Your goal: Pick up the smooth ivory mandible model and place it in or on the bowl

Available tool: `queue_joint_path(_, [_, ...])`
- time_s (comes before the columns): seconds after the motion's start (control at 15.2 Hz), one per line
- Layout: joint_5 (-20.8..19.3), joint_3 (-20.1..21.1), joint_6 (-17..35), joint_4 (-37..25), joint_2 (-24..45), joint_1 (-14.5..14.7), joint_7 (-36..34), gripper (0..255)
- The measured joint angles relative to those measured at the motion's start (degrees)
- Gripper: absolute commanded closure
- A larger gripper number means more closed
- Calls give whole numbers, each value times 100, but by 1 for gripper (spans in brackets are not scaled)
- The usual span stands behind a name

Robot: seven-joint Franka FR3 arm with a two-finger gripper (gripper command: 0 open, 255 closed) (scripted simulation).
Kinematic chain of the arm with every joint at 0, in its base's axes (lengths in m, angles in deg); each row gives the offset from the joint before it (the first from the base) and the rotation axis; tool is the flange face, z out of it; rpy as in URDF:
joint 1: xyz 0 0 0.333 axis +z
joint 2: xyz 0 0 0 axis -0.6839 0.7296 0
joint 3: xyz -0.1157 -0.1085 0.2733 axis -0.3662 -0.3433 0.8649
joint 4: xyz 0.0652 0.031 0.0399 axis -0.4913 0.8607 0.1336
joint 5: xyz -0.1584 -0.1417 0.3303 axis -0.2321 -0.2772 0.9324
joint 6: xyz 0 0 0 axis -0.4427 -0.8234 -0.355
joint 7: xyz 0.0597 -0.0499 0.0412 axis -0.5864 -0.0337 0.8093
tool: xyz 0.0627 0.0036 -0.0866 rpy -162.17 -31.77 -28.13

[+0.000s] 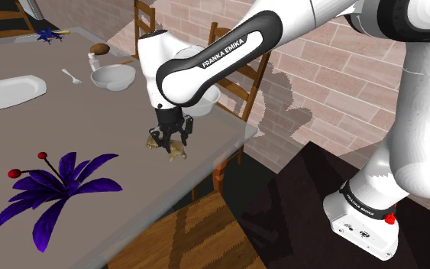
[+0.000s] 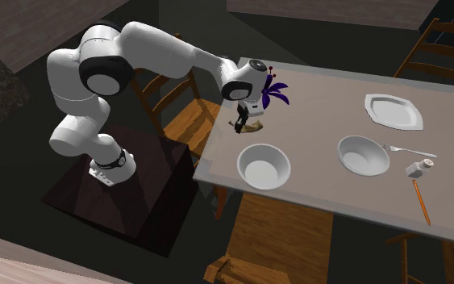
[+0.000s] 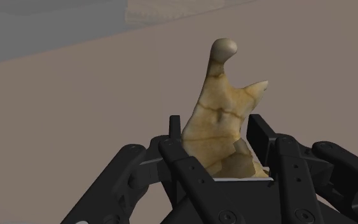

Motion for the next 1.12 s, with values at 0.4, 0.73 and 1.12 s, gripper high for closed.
queue_joint_path(0.4, [64,31,-243,-102,-150,-28,34,255])
queue_joint_path(0.73, [141,71,-568,-255,-336,-49,59,255])
queue_joint_path(1.12, [215,105,-938,-464,-508,-66,81,255])
